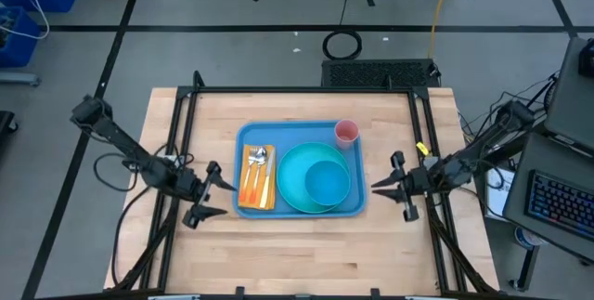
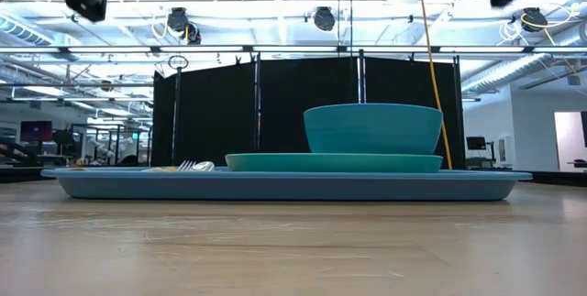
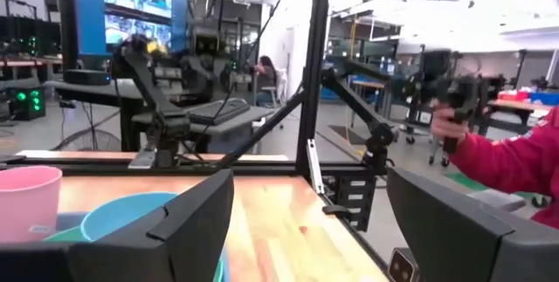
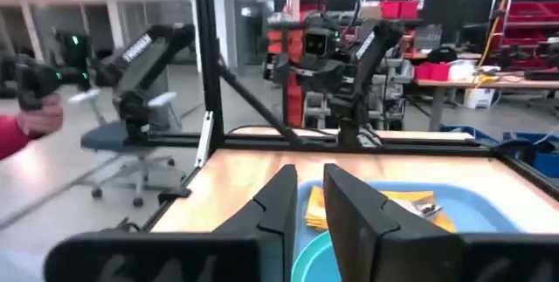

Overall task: Set up tray
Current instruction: Return to Home Position

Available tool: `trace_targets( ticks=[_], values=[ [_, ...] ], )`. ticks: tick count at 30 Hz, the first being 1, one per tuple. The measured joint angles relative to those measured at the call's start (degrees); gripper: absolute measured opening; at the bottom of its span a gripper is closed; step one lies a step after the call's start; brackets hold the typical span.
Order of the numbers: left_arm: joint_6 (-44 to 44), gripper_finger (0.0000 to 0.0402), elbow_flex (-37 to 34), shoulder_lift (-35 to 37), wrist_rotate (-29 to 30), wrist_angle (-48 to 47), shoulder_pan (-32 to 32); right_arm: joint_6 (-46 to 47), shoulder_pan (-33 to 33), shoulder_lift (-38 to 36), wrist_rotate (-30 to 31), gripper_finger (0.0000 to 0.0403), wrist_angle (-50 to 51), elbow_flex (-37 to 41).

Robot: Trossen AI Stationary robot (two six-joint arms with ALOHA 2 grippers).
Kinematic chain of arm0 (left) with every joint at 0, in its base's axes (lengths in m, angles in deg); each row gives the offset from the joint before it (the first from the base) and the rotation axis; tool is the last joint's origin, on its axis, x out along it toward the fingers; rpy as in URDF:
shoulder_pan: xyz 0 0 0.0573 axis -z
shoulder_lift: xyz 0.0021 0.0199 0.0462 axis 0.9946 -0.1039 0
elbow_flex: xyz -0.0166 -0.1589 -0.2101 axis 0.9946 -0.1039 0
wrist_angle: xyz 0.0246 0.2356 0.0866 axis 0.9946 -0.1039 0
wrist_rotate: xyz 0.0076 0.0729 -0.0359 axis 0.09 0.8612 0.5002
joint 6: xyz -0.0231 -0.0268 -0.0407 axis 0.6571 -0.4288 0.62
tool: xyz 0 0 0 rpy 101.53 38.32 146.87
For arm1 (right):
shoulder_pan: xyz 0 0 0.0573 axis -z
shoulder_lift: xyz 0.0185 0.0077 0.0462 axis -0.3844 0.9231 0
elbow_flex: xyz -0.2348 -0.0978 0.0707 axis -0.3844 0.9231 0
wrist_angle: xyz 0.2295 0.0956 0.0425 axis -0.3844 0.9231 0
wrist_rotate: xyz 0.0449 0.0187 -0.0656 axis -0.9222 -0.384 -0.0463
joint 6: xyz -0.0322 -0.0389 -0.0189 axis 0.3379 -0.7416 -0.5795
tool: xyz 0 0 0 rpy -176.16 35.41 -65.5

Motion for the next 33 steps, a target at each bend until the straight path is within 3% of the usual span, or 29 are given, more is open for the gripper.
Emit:
trace_targets(
  ticks=[4, 10, 16, 23, 25, 29, 33],
  values=[
    [0.13, 0.0301, -4.24, 3.47, -1.47, 1.88, -1.79, -0.33, 1.47, -3.04, -1.69, 0.0037, -12.59, 9.97],
    [0.34, 0.0307, -7.88, 4.31, -4.95, 1.44, -3.98, -0.06, 4.14, -4.8, -2.92, 0.0013, -23.69, 21.23],
    [-0.39, 0.0303, -7.93, 4.32, -4.85, -0.71, -4.97, 6.15, 4.01, -3.95, -1.68, 0.0002, -21.16, 21.15],
    [-1.84, 0.0305, -7.91, 4.27, -0.79, -3.75, -7.42, -2.57, 4.25, -2.94, -1.42, 0.0004, -20.92, 21.24],
    [-2.53, 0.0307, -7.91, 4.29, -0.76, -4.05, -9.03, -4.24, 5.0, -2.83, 2.14, 0.0003, -20.99, 21.24],
    [-2.35, 0.0305, -7.91, 4.26, 2.1, -6.26, -14.98, -1.81, 8.7, -3.02, 15.23, 0.0002, -20.57, 21.31],
    [-1.97, 0.0301, -7.91, 4.49, -5.94, -7.57, -23.18, -4.19, 12.94, -3.44, 7.66, 0.0004, -20.6, 21.31]
  ],
)
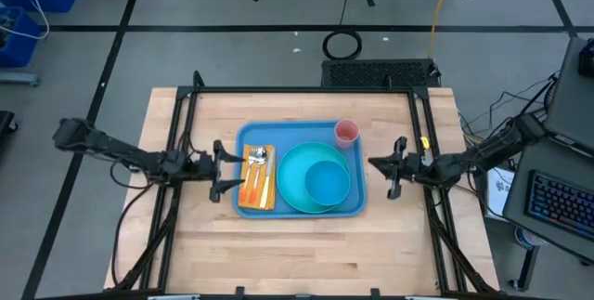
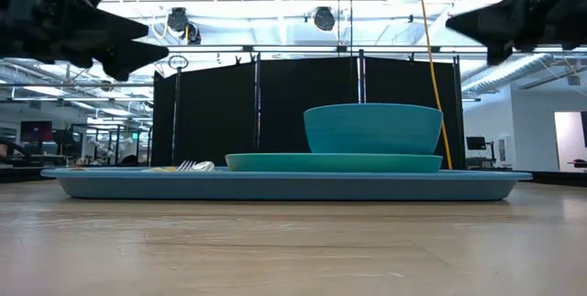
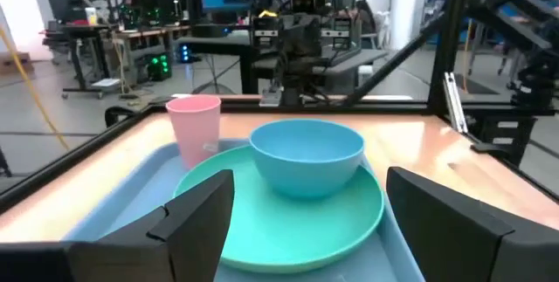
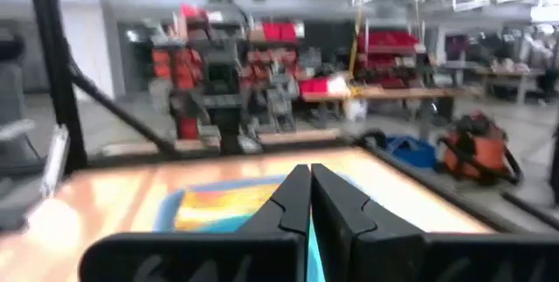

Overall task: Set up tray
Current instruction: Return to Home Position

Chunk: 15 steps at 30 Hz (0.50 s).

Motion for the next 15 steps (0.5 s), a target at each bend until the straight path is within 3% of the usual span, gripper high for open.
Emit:
trace_targets(
  ticks=[3, 7, 15],
  values=[
    [0.27, 0.0302, 0.0, 0.49, -3.99, -0.05, -5.01, -1.81, 1.93, -1.71, -2.1, 0.0004, -1.34, -0.33],
    [1.04, 0.0307, 0.02, 3.11, -4.71, -0.13, -8.92, -4.65, 2.42, -5.52, -1.94, 0.0004, 0.55, -1.77],
    [-0.06, 0.0308, 0.02, 15.64, -7.71, -9.93, -10.54, -1.68, 2.39, -17.34, -1.83, 0.0004, 22.05, -4.63]
  ],
)
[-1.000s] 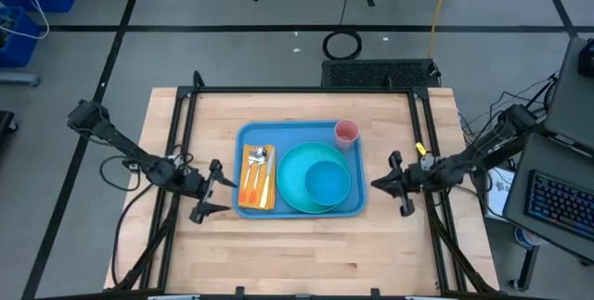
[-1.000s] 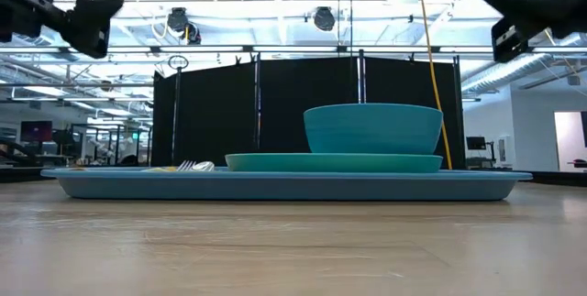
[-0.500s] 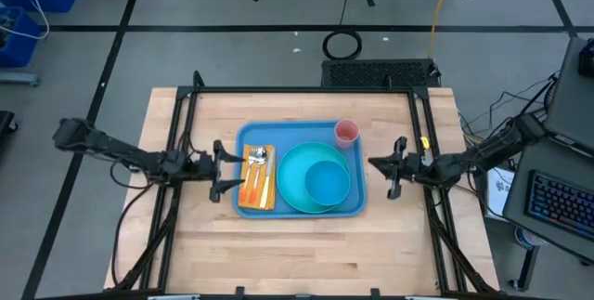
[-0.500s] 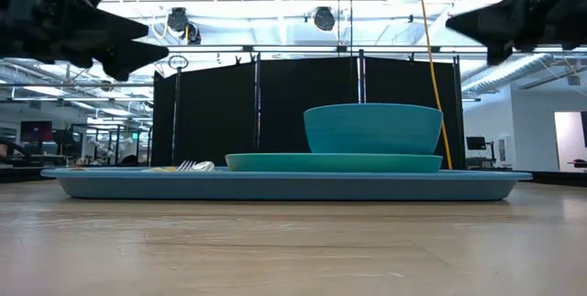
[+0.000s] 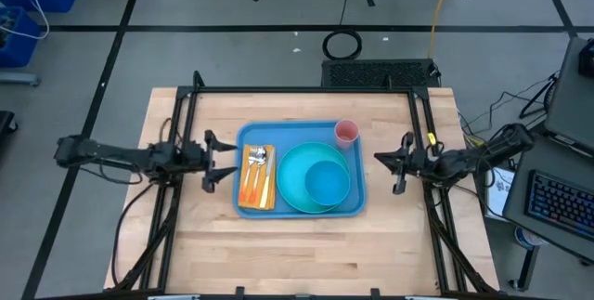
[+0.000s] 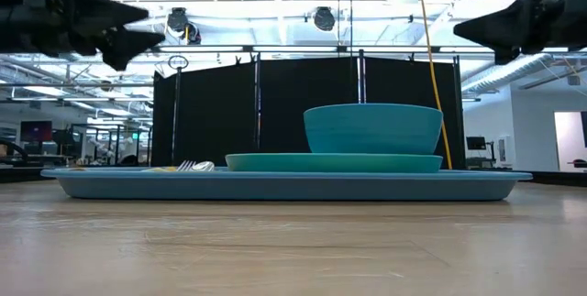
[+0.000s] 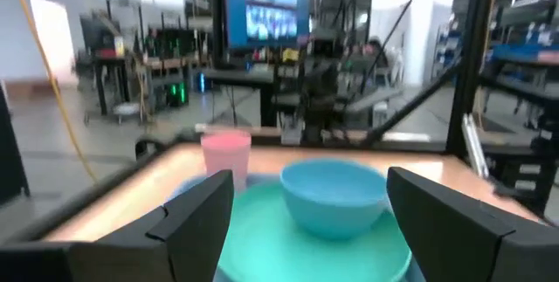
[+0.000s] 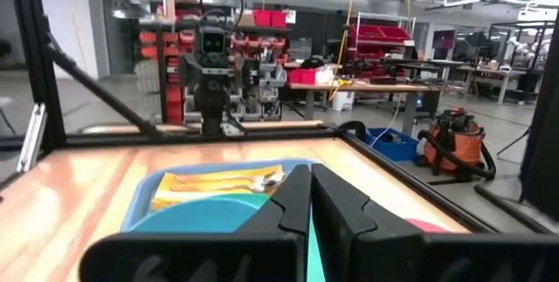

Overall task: Set up tray
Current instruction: Return to Home Position

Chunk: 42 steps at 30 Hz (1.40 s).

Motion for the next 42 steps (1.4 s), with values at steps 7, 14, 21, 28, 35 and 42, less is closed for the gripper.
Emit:
trace_targets(
  ticks=[7, 14, 21, 28, 35, 42],
  values=[
    [-2.27, 0.0311, 0.0, 14.43, -0.07, -14.14, 0.04, 1.04, 0.0, -11.55, 0.02, 0.0004, 11.13, -0.17],
    [-0.58, 0.0314, 0.05, 19.88, -0.17, -23.73, 0.08, 3.0, 0.04, -12.16, 0.12, 0.0004, 14.28, 1.27],
    [7.94, 0.0311, 0.0, 17.48, -0.22, -25.87, 0.11, 3.41, 0.02, -11.11, -0.04, 0.0004, 14.31, 3.63],
    [8.59, 0.031, 0.0, 17.4, -0.21, -25.84, 0.11, 3.44, 0.02, -10.67, -0.02, 0.0004, 12.42, 3.72],
    [8.61, 0.031, 0.0, 17.4, -0.2, -25.89, 0.11, 3.46, 0.02, -10.63, -0.04, 0.0004, 11.2, 3.81],
    [8.63, 0.0312, 0.0, 17.4, -0.2, -25.89, 0.11, 3.46, 0.02, -10.63, -0.04, 0.0004, 11.05, 3.82]
  ],
)
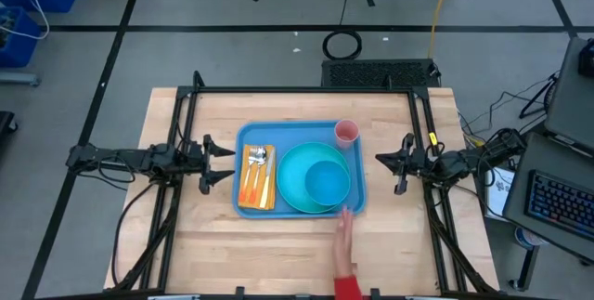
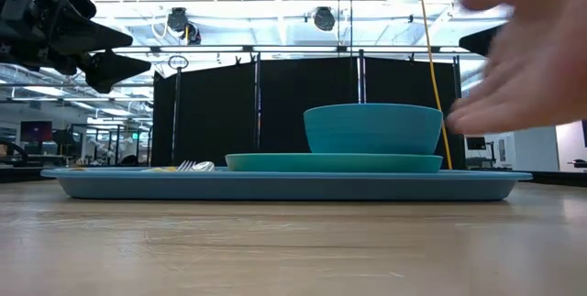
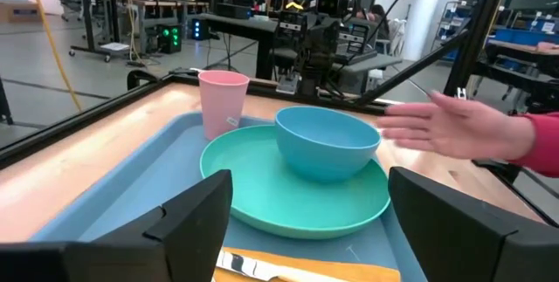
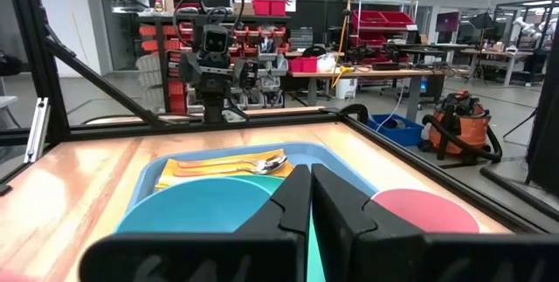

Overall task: Set up tray
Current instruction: Return to Home Position

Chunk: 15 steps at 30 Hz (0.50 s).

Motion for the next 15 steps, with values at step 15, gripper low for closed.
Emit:
trace_targets(
  ticks=[15],
  values=[
    [-0.01, 0.0316, 0.0, 0.0, 0.02, -0.02, 0.0, 0.0, 0.0, 0.0, 0.0, 0.0004, -0.13, 0.05]
  ],
)
